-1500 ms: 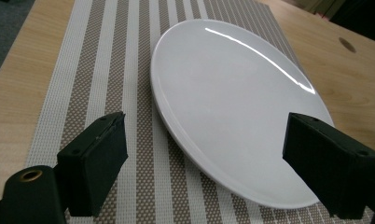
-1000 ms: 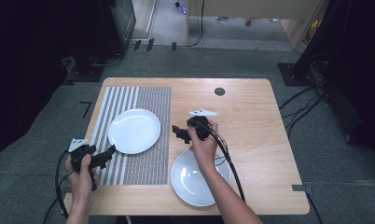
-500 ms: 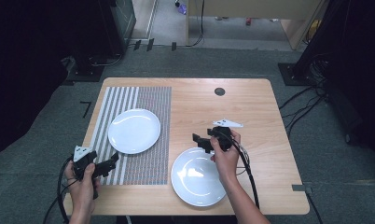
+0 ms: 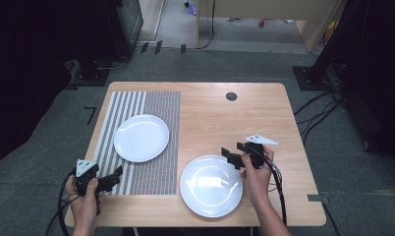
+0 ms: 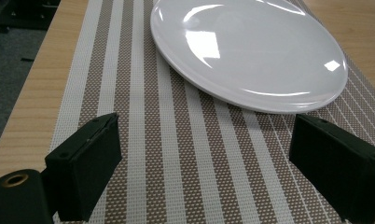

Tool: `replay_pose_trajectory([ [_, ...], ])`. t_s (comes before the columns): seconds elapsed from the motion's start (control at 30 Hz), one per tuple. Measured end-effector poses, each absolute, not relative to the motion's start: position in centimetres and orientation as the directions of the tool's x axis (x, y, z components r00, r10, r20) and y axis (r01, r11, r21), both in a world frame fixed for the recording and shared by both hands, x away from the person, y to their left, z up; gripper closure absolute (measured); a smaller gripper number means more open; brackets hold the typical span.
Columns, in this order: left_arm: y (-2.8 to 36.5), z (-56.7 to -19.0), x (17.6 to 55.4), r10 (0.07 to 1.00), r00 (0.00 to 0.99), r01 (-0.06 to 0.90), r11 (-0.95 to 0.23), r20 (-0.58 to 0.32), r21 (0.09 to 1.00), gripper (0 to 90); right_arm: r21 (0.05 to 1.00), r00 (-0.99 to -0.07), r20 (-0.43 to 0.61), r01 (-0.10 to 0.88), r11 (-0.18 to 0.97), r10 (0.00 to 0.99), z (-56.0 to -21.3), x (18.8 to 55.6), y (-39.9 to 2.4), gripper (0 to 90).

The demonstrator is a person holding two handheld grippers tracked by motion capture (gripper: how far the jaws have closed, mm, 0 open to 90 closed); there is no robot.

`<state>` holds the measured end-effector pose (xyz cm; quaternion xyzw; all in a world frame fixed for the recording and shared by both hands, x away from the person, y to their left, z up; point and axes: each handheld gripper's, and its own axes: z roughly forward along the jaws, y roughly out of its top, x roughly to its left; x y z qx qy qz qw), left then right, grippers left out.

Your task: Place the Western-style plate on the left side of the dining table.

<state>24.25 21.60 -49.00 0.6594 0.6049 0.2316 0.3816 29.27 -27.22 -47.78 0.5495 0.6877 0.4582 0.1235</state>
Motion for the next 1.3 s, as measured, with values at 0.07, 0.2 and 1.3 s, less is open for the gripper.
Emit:
replay_pose_trajectory([
  [0.07, 21.6, -49.1, 24.1, 0.975, 0.163, 0.623, 0.017, -0.151, 0.782, 9.0, 0.768, -0.363, 0.331, 0.640, -0.025, 0.871, -48.0, 29.0, -27.9, 25.8],
  [0.2, 21.6, -49.2, 23.7, 0.977, 0.164, 0.623, 0.005, -0.137, 0.783, 9.0, 0.767, -0.350, 0.333, 0.640, -0.036, 0.876, -48.2, 28.6, -28.9, 25.8],
  [1.3, 23.7, -50.2, 21.7, 0.985, 0.155, 0.626, -0.034, -0.082, 0.779, 8.7, 0.761, -0.165, 0.302, 0.635, -0.134, 0.939, -50.7, 22.6, -41.2, 23.8],
])
